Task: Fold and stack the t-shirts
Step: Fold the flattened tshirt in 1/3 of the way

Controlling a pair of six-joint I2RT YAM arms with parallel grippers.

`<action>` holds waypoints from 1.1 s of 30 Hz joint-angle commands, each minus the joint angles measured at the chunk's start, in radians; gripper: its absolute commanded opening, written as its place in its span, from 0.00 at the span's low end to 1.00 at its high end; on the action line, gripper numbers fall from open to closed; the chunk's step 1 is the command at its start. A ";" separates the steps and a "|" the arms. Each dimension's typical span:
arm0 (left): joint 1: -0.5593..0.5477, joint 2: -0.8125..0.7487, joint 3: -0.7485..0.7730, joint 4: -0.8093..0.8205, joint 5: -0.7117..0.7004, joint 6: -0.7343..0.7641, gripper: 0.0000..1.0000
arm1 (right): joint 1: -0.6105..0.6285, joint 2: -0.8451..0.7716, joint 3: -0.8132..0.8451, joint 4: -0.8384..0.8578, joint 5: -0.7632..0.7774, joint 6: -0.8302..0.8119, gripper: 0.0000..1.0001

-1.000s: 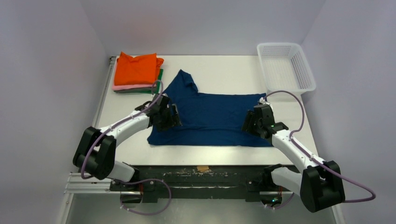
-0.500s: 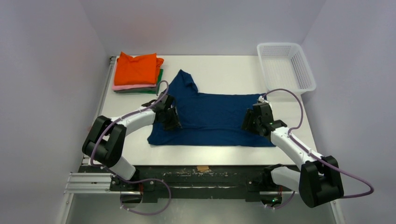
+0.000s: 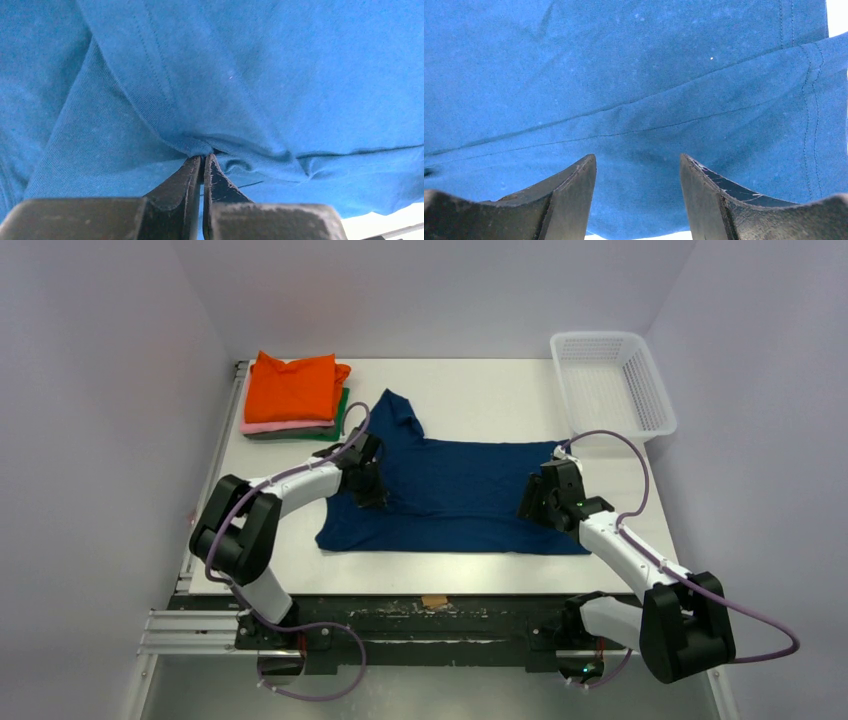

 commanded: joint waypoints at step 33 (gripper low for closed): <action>-0.064 -0.025 0.203 0.153 0.047 0.235 1.00 | 0.048 0.038 0.052 0.095 -0.044 -0.009 0.67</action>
